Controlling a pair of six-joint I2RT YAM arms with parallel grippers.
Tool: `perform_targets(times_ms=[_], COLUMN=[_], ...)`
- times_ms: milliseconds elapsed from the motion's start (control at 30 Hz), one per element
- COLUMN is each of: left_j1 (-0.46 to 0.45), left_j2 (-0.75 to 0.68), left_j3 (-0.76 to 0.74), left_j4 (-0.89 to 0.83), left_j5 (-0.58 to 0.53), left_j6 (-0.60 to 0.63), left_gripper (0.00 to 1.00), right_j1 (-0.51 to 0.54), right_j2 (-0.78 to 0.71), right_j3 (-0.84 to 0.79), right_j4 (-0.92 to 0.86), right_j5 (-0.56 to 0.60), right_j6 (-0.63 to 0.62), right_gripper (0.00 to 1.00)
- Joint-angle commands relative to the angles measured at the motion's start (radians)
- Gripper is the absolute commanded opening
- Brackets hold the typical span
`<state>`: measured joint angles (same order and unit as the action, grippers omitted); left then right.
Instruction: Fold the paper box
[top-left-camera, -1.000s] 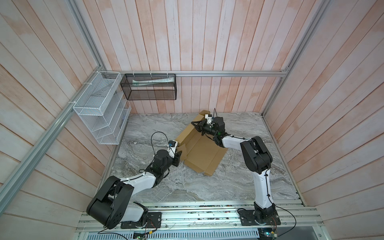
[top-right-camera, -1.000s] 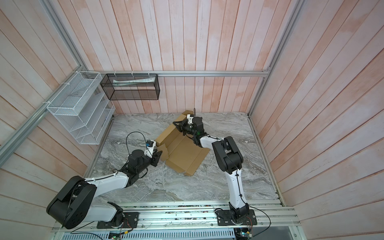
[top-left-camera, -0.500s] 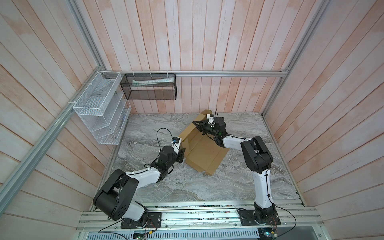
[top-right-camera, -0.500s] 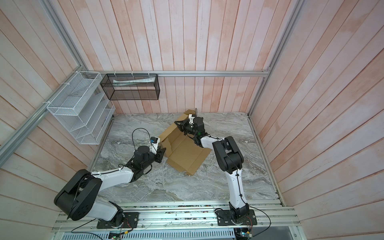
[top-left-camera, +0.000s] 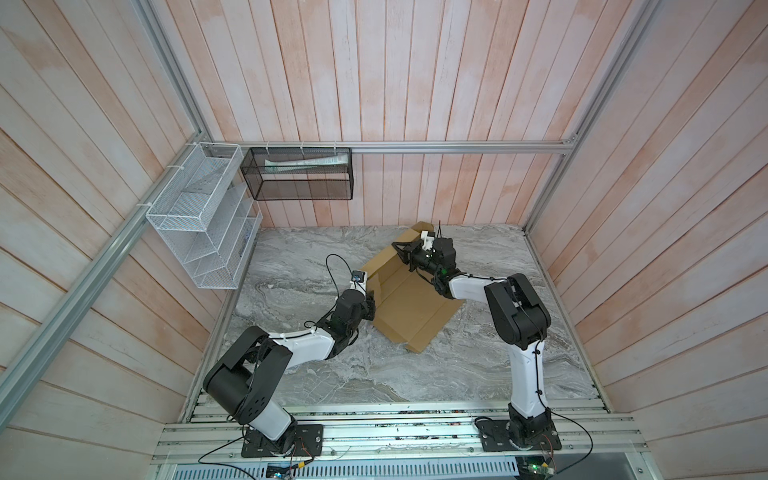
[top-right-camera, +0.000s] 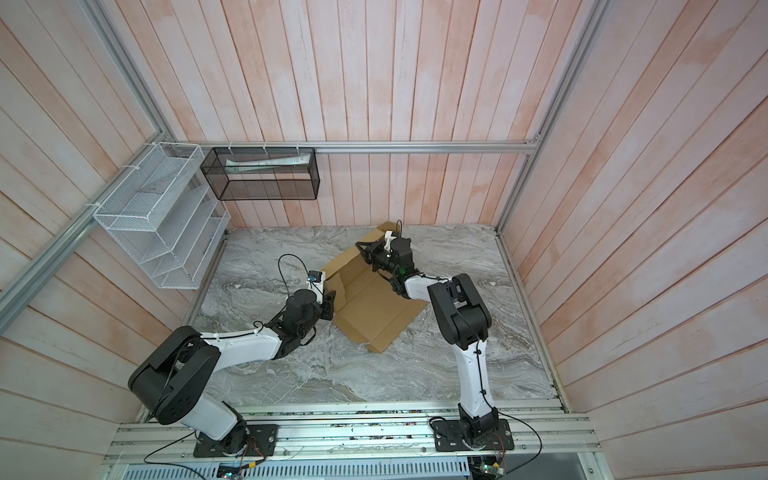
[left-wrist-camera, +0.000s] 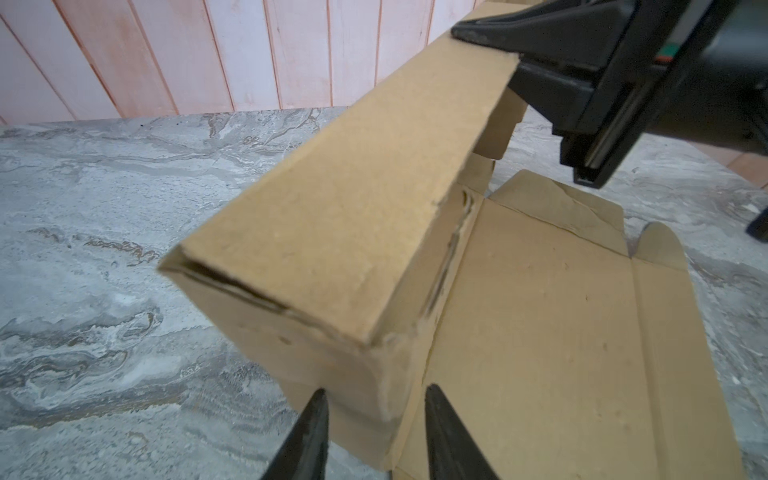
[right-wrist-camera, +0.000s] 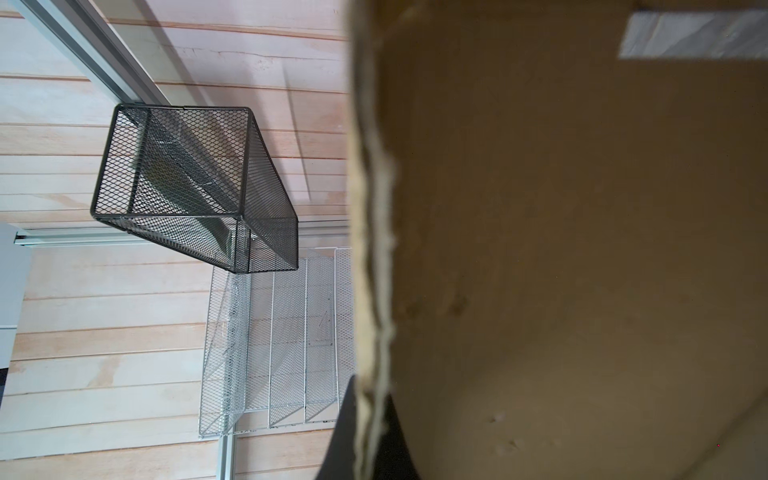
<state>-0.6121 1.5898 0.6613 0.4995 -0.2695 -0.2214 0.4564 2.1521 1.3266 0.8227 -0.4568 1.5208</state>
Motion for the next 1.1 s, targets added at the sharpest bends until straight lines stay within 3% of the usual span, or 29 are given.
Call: perform_targets(times_ms=[0,567,1067], left_j1=[-0.002,-0.011,-0.011], left_j2=[0.025,0.075,0.074], left_j3=[0.046,0.093,0.081], left_j4=[0.004,0.012,0.050], left_j5=[-0.076,-0.222,-0.242], left_j6=[-0.031,-0.006,0.041], left_gripper=[0.37,0.20,0.08], right_j1=[0.031,0.033,0.039], right_j2=[-0.038,-0.085,-0.101], right_j3=[-0.039,-0.110,-0.121], right_j4=[0.014,0.052,0.040], right_j5=[-0.052,-0.033,-0.021], right_j6=[0.022,0.031,0.028], right_gripper=[0.00,0.00,0.00])
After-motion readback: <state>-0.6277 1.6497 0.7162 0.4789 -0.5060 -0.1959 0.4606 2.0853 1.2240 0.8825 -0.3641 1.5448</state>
